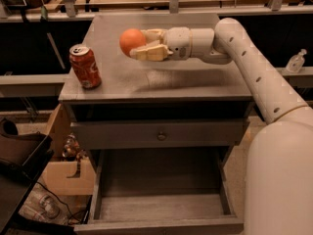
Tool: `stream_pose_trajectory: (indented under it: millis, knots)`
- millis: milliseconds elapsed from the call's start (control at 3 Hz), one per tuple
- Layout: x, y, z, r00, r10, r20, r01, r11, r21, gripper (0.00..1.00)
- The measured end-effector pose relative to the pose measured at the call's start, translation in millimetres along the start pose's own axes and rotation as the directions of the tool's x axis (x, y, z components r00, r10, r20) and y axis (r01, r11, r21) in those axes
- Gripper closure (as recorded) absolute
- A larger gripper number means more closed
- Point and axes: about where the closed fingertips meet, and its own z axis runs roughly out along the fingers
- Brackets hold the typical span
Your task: Move orange near coke can
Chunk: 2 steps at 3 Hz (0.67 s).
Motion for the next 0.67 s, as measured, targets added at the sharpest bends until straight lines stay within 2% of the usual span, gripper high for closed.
stream_pose_trajectory:
  millis: [667]
  knots:
    - [8.7,1.5,8.8,1.0,0.014,-0.017,-0.015,0.9999,-0.006,1.0]
